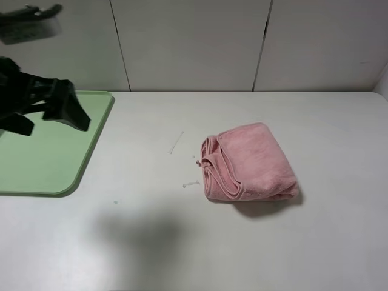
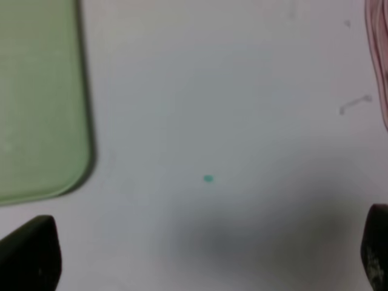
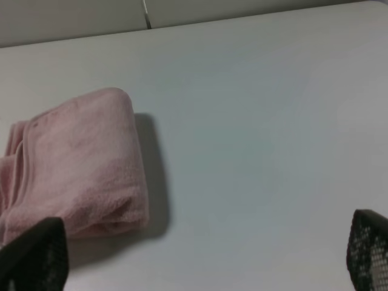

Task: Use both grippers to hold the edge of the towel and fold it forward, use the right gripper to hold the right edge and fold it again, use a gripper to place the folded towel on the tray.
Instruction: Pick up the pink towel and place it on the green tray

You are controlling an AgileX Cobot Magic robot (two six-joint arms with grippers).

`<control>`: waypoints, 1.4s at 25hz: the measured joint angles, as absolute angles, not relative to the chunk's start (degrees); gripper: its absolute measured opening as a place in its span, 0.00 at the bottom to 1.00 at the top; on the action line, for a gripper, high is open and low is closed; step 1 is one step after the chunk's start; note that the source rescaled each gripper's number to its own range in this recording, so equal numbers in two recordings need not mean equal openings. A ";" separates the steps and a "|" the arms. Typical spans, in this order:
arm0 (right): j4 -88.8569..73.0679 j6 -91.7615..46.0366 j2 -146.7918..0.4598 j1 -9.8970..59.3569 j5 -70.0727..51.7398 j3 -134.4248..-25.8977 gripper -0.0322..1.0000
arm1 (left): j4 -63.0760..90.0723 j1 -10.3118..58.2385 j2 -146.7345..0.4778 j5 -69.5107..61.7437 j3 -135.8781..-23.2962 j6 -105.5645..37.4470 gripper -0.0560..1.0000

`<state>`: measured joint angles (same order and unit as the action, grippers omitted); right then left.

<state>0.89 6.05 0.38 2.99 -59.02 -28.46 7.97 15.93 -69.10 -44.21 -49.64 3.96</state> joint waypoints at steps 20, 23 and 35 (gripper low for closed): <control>0.89 6.05 0.38 2.99 -59.02 -28.46 1.00 | 4.40 41.88 -112.13 -31.28 -75.78 25.06 1.00; 0.89 6.05 0.38 2.99 -59.02 -28.46 1.00 | 4.40 43.22 -116.20 -31.23 -79.99 27.72 1.00; 0.89 6.05 0.38 2.99 -59.02 -28.46 1.00 | -4.69 46.55 -125.67 -39.27 -90.81 41.80 1.00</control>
<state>0.89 6.05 0.38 2.99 -59.02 -28.46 -4.69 46.55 -125.67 -39.27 -90.81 41.80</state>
